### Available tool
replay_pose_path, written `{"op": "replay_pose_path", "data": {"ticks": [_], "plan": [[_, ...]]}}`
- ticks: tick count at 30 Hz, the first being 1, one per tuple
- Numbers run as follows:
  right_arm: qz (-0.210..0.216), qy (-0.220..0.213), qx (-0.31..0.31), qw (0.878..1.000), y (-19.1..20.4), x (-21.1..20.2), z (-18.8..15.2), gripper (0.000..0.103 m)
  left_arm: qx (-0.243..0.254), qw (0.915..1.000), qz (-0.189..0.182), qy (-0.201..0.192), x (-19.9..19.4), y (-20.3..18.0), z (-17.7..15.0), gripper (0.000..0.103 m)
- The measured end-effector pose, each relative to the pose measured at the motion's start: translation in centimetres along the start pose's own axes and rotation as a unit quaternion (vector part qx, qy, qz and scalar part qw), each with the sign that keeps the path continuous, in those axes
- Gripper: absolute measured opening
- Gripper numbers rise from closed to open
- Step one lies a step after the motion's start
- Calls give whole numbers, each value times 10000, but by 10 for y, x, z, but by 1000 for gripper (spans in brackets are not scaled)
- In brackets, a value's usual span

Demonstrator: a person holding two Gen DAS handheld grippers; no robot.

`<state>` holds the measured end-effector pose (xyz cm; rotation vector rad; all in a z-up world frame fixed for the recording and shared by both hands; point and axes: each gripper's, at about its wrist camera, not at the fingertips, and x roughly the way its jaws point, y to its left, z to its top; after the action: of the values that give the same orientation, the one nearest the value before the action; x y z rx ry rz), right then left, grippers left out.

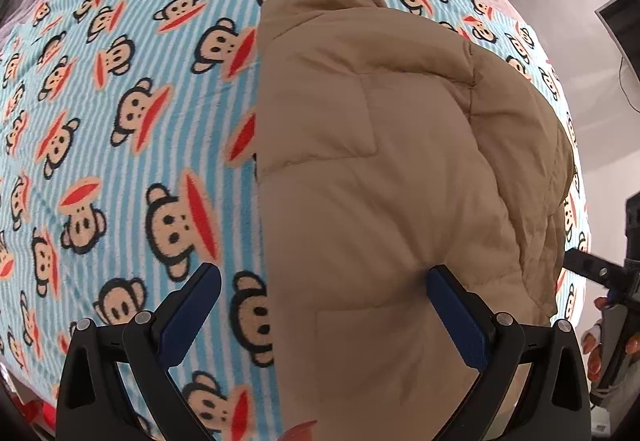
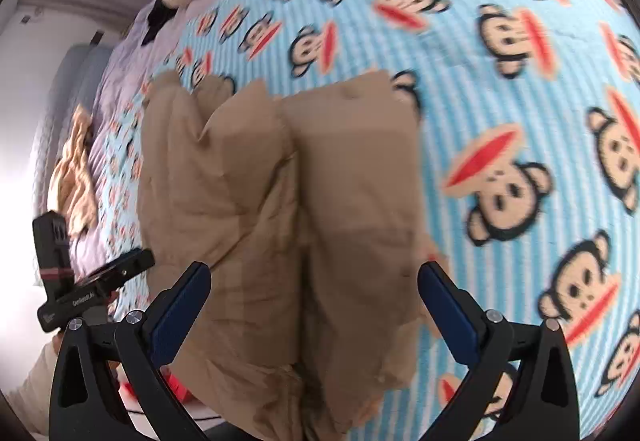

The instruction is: Fold large clothes

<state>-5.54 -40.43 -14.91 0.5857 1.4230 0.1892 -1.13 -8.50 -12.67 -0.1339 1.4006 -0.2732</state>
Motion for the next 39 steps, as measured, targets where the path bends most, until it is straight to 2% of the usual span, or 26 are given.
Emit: {"op": "replay_pose_path", "data": {"ticks": [1,3,5,6,9,11,14,17,19,23,26,29,34,36,39], "plan": [[-54,96,-77,9999,3,4,0,103,16,10000,-23,8,0,-1,0,103],[-677,408,-457,9958,10,21,5,103,80,9999,-62,23,2,-5,1,103],[-1046,462,-599,9916,9,29,12,103,129,9998,-119,19,3,-6,2,103],[-989,500,-504,9926,2,32,15,103,136,9998,-161,20,3,-6,2,103],[-462,688,44,9965,-24,41,21,103,55,9987,-504,44,4,4,6,103],[135,857,435,9953,-41,50,22,103,-139,9958,-892,151,8,18,11,103],[594,905,576,9925,-50,54,22,103,-510,9885,-1394,301,16,41,17,103],[871,879,521,9909,-51,56,25,103,-685,9804,-1803,399,25,58,23,103],[949,889,457,9905,-51,59,28,103,-610,9774,-1960,509,33,62,26,103],[995,950,327,9900,-48,74,35,103,-455,9708,-2273,622,47,60,30,103],[1263,920,292,9873,-41,82,43,103,-420,9610,-2649,679,61,53,31,103],[1534,916,215,9837,-36,89,52,103,-368,9569,-2786,736,77,49,35,103],[1671,969,279,9808,-32,105,56,103,-503,9496,-2988,801,96,46,34,103],[1701,957,354,9801,-31,108,57,103,-479,9542,-2848,787,95,39,32,103],[1700,894,582,9797,-32,108,55,103,-352,9680,-2405,620,83,19,29,103]]}}
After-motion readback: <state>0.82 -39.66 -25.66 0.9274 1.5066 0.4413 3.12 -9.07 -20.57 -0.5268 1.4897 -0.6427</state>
